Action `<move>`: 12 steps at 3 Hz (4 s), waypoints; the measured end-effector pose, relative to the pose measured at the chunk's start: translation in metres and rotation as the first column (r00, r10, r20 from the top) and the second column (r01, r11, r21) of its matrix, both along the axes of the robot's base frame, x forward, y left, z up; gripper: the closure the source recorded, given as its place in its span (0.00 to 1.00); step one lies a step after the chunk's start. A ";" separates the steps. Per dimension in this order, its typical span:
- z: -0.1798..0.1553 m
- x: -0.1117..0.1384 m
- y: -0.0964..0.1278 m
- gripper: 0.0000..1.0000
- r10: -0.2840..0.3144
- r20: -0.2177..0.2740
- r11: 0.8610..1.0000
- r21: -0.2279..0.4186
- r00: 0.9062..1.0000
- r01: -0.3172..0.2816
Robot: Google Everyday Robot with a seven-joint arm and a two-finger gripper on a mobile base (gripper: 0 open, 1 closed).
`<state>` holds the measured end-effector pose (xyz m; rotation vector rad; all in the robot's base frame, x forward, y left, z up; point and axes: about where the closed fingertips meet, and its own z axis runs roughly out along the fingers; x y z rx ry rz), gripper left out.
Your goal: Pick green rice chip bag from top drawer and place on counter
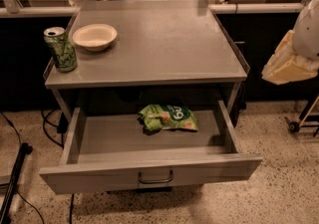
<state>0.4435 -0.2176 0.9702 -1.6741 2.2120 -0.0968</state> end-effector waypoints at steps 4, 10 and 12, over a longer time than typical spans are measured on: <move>-0.092 0.040 0.019 1.00 -0.038 0.090 0.985 0.169 0.995 0.022; -0.228 0.101 0.100 1.00 0.030 0.227 0.943 0.315 0.974 -0.102; -0.255 0.117 0.135 0.73 0.080 0.241 0.918 0.360 0.967 -0.166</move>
Offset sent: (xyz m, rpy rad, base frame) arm 0.0428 0.0125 -0.0915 0.1739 -0.0738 -0.0481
